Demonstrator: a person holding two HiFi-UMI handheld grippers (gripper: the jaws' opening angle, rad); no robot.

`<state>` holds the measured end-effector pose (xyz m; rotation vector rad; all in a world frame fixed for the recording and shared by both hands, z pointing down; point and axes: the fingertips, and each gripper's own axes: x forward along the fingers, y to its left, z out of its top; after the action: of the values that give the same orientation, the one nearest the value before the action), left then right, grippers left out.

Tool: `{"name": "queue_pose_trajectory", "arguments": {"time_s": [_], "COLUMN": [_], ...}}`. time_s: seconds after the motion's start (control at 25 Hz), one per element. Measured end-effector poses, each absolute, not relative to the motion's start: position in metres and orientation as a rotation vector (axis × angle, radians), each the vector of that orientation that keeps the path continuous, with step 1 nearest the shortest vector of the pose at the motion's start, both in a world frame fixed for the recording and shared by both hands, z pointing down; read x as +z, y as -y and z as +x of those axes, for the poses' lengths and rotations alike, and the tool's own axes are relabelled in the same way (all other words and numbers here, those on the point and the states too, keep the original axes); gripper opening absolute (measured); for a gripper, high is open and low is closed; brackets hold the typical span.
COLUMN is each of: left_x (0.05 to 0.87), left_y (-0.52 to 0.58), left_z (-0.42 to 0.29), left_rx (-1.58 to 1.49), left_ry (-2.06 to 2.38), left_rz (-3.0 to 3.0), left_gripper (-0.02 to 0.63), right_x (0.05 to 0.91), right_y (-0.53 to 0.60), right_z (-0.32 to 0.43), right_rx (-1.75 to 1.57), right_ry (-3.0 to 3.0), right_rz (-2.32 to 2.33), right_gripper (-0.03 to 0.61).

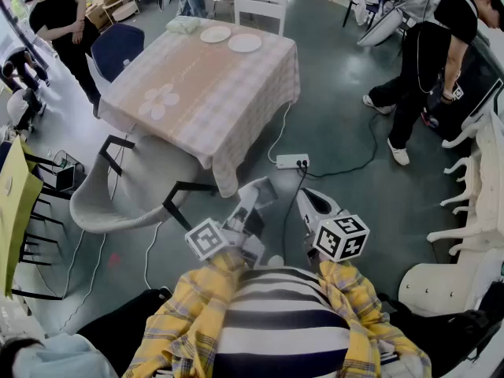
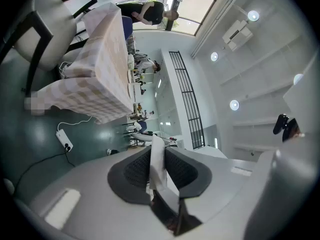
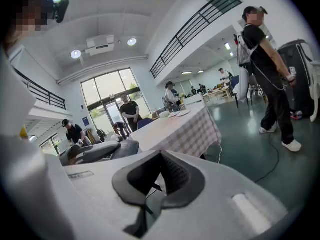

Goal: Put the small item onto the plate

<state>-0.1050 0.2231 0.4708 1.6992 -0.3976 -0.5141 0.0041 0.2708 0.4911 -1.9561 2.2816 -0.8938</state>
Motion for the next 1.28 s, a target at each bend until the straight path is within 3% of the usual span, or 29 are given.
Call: {"name": "queue_pose_trajectory", "arguments": {"time_s": [0.64,1.28], "left_x": [0.470,0.482], "left_y": [-0.217,-0.152], "left_z": [-0.105,-0.161], "left_rx": [-0.525,-0.530], "left_ry": [0.384,0.394], "left_rz": [1.682,1.663], "left_gripper": [0.072,0.072], "right_x": [0.497,0.507], "right_y": [-0.256,-0.191], "right_z": [-0.001,-0.050], "right_rx": [-0.909,-0.917], "right_ry": [-2.299,-2.269], "right_rz": [-1.934,-1.993], "right_gripper": [-0.003,-0.003]}}
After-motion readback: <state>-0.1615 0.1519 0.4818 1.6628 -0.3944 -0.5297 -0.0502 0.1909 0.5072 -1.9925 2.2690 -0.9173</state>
